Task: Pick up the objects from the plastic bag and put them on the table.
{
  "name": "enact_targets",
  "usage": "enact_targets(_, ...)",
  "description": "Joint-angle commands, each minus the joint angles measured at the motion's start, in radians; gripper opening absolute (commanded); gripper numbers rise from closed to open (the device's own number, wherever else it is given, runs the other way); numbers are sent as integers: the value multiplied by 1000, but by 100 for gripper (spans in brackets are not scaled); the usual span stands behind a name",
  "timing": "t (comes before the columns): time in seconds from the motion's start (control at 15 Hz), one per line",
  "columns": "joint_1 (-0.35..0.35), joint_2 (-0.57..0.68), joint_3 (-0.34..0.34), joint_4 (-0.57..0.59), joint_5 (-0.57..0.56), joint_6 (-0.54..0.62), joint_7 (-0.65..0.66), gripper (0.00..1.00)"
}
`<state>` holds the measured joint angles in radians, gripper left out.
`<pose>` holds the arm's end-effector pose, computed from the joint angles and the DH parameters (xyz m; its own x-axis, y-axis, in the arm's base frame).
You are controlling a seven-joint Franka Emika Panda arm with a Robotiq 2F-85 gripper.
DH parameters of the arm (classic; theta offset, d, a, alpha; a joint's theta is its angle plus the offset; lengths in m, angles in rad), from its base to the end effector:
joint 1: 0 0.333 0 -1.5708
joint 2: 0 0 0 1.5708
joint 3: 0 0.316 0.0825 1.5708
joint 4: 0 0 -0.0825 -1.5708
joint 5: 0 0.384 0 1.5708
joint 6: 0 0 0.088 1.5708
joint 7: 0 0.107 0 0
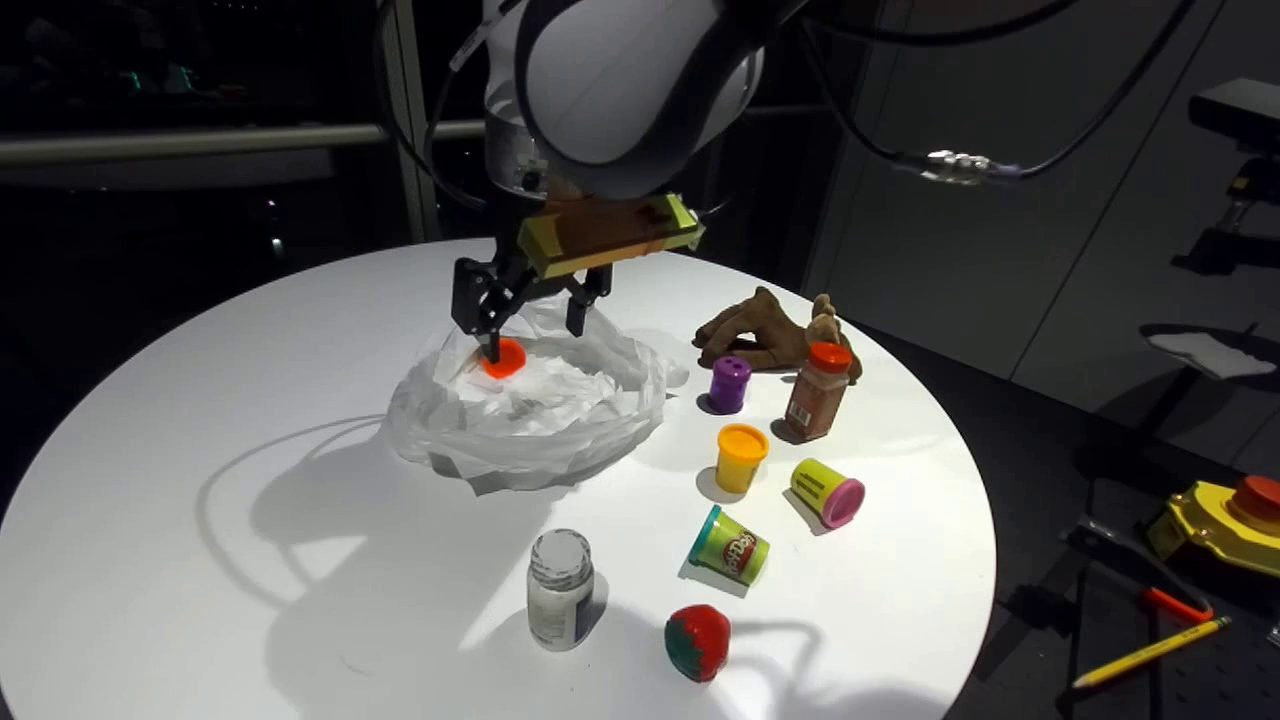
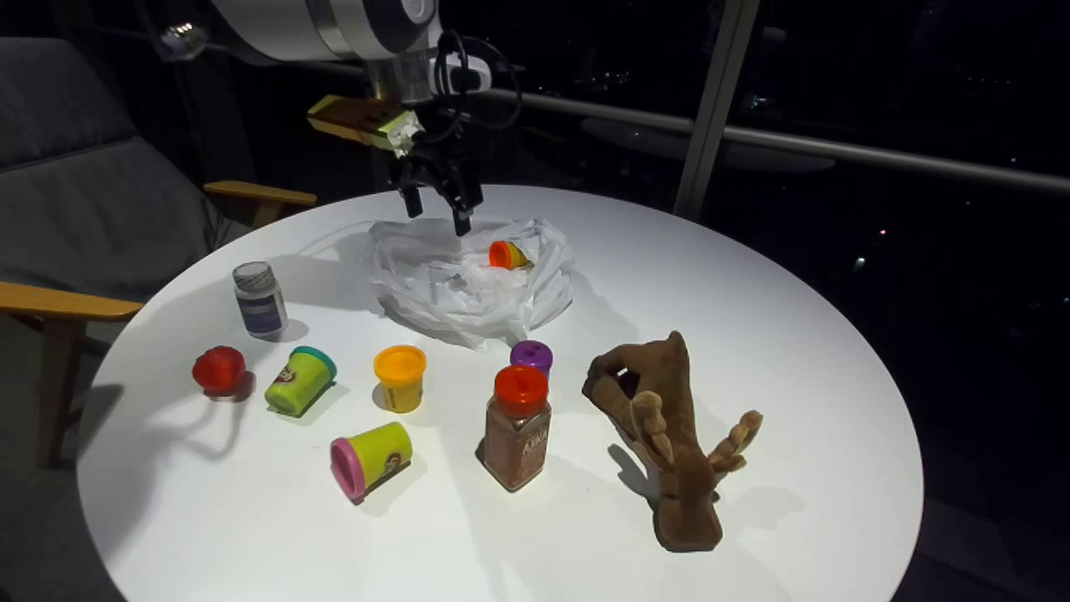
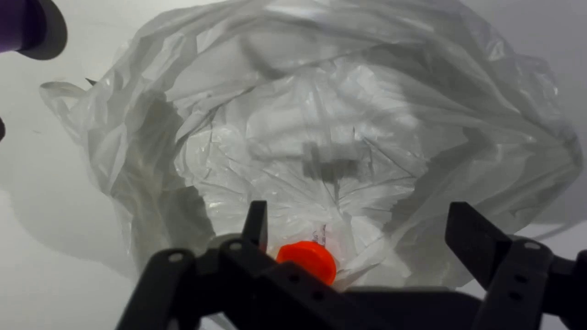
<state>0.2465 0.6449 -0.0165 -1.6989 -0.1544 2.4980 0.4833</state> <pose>0.6730 0.1599 0.2346 0.9746 -0.1265 0.1846 -0.1358 -0.9900 0.0385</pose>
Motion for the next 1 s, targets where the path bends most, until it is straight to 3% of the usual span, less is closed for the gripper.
enact_targets(0.0,-18,162,2,244,74,-67,-31,100)
enact_targets(0.4,-18,340,-34,491,112,-115,-1,100)
enact_targets(0.87,-13,464,-74,673,93,-197,9,100)
enact_targets(0.93,-13,481,-77,697,92,-214,10,96)
